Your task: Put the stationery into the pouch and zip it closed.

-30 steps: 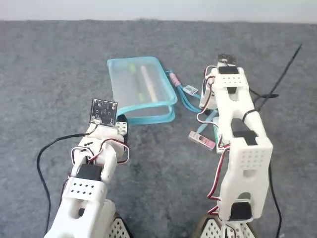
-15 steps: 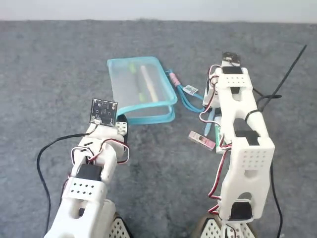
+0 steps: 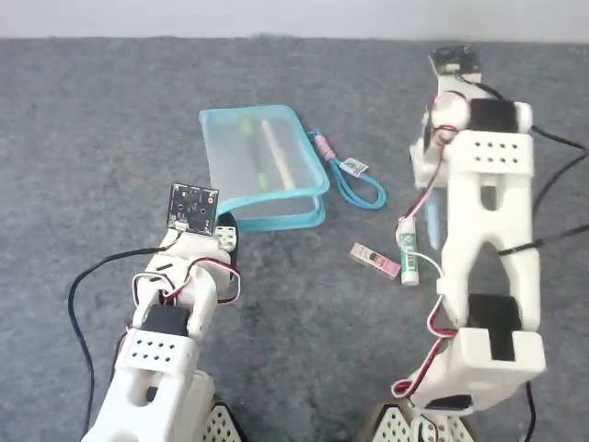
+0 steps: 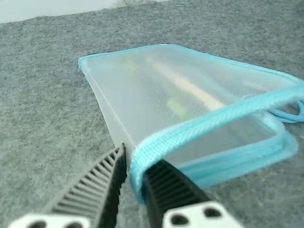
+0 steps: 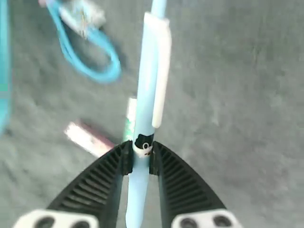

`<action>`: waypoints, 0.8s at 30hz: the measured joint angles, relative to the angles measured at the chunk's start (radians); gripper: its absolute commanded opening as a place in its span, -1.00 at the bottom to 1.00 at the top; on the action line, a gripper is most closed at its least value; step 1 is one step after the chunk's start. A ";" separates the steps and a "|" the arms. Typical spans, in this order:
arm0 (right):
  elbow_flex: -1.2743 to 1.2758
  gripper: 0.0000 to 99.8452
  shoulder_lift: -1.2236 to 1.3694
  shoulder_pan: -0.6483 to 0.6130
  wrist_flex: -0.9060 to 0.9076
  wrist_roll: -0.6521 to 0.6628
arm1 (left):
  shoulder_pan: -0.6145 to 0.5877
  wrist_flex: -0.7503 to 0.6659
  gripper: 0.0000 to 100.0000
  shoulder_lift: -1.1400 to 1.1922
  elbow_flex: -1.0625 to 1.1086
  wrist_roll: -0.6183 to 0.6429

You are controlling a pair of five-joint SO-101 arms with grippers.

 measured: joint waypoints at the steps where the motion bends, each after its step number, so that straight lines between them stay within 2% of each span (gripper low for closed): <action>1: 0.000 -0.99 0.000 0.029 0.020 0.038 | 0.000 0.000 -0.98 0.000 0.000 0.000; 5: 0.034 -0.99 0.000 0.161 0.003 0.178 | 0.000 0.000 -0.98 0.000 0.000 0.000; 11: 0.299 -0.99 0.000 0.310 -0.275 0.262 | 0.000 0.000 -0.98 0.000 0.000 0.000; 16: 0.503 -0.96 0.005 0.327 -0.451 0.351 | 0.000 0.000 -0.98 0.000 0.000 0.000; 21: 0.532 -0.68 0.032 0.328 -0.471 0.368 | 0.000 0.000 -0.98 0.000 0.000 0.000; 24: 0.532 -0.69 0.032 0.334 -0.471 0.374 | 0.000 0.000 -0.98 0.000 0.000 0.000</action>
